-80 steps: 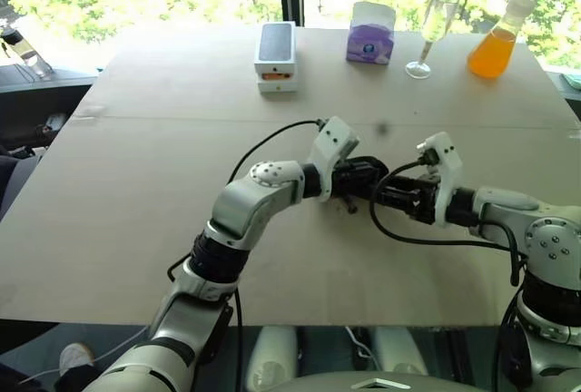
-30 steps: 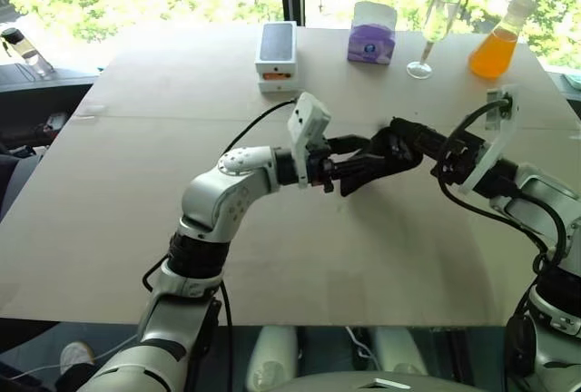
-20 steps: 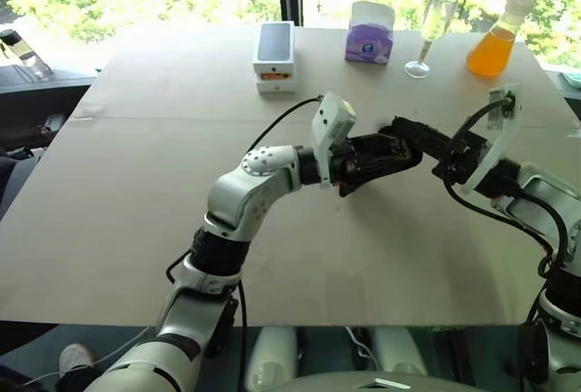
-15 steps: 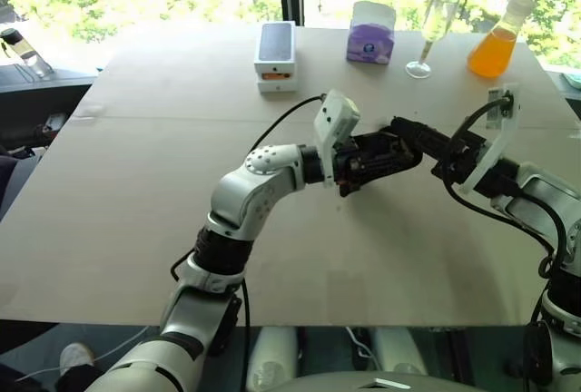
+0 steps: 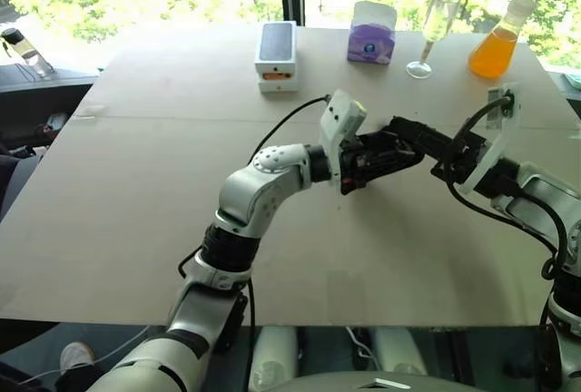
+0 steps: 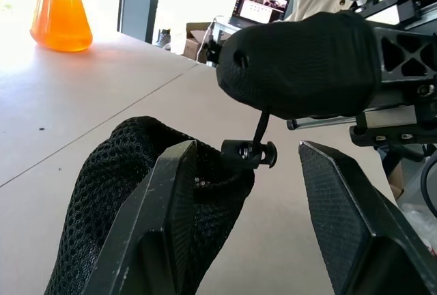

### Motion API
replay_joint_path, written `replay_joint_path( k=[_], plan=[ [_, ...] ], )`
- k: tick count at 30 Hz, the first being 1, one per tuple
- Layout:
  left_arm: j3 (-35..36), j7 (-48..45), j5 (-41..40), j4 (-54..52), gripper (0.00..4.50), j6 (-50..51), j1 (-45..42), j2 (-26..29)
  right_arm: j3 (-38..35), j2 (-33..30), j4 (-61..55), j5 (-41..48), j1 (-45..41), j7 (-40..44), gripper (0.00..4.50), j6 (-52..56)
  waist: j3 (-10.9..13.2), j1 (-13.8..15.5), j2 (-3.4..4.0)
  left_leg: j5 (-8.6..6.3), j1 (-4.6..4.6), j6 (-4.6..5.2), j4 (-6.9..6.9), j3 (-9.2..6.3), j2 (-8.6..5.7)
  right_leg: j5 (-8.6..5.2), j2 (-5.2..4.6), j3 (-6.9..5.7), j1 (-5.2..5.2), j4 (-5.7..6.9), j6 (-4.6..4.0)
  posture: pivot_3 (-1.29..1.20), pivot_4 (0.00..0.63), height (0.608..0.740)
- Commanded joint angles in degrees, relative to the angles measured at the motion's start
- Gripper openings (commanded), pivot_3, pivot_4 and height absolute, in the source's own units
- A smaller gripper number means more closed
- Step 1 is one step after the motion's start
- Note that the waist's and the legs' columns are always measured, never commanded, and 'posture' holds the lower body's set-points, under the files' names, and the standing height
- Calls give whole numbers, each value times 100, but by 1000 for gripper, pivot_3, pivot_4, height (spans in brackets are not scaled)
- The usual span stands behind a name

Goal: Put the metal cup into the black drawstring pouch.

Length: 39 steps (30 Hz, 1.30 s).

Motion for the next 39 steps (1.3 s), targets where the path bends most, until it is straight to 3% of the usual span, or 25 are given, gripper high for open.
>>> replay_joint_path(
  k=[1, 8, 13, 14, 15, 25, 39],
  plan=[
    [33, -11, -27, -89, 2415, -58, -116, -56, 7, -97, -191, 162, 9, -20, 0, -163, 0, 0, 0, 0, 0, 0, 0, 0, 0, 0, 0, 0, 0, 0, 0, 0, 150, 737],
    [7, -33, 14, -26, 2415, -97, -162, -83, 80, -178, -220, 211, 54, -47, 0, -273, 0, 3, 0, 0, 0, 0, 0, 0, 0, 0, 0, 0, 0, -1, 0, 0, 150, 737],
    [-3, -61, 21, -6, 891, -133, -171, -107, 94, -207, -232, 232, 83, -50, 0, -309, 0, 1, 0, 0, -1, 1, 0, 0, 0, 0, 0, 0, 0, -1, 0, 0, 150, 737],
    [-7, -73, 24, -9, 283, -141, -170, -111, 97, -215, -234, 235, 88, -50, 0, -315, 0, 1, 0, 0, -1, 1, 0, 0, 0, 0, 0, 0, 0, -1, 0, 0, 150, 737],
    [-13, -79, 28, -10, 144, -148, -171, -117, 97, -224, -233, 241, 93, -46, 0, -320, 0, 1, 0, 0, 0, 1, 0, 0, 0, 0, 0, 0, 0, -1, 0, 0, 150, 737],
    [-139, -205, 125, -39, 142, -238, -54, -28, 39, -235, -167, 260, 43, -77, 0, -499, 0, 1, 0, -1, -1, 1, 0, 0, 0, 0, 0, 0, 0, -1, 0, 0, 150, 737],
    [-209, -206, 391, -7, 142, -425, 237, 172, -1013, -228, 977, 521, -1136, -522, 0, -1679, 0, 1, 0, -1, -1, 2, 0, 4, 0, 0, -1, 1, 0, -2, 0, 0, 150, 737]
  ],
)
